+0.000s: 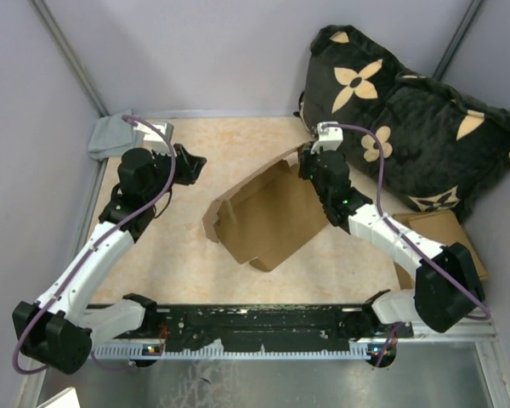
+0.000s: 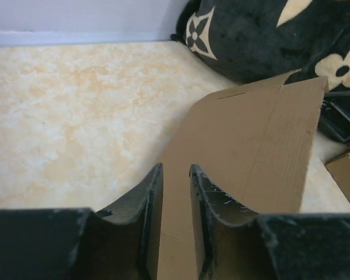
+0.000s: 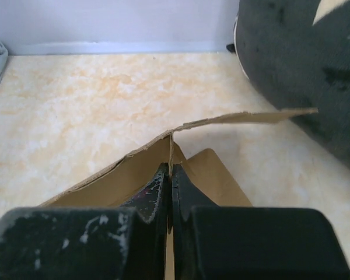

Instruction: Fold the paper box

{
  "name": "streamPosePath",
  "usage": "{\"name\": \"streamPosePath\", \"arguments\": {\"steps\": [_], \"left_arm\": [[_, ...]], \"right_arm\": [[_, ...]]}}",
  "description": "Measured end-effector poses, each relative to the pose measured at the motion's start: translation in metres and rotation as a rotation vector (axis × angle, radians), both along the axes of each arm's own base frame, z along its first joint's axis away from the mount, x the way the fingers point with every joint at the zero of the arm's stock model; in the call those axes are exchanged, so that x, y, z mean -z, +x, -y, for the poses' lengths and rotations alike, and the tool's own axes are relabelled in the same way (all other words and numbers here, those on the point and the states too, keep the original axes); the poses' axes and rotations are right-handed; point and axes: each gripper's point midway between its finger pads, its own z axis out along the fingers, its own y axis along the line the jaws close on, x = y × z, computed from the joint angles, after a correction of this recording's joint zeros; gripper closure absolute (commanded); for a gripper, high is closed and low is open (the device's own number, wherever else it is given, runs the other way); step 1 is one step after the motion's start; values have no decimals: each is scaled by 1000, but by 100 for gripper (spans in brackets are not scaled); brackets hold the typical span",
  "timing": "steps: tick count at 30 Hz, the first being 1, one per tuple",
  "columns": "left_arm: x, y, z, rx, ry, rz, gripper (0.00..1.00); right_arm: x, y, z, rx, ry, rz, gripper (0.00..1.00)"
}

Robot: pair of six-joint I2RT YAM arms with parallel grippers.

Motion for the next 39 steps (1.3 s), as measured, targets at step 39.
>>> {"name": "streamPosePath", "arguments": {"steps": [39], "left_arm": [[25,-61,14,181,90,-438,61]], "right_arm": [[19,33,-49,-15,8,-428,100]]}}
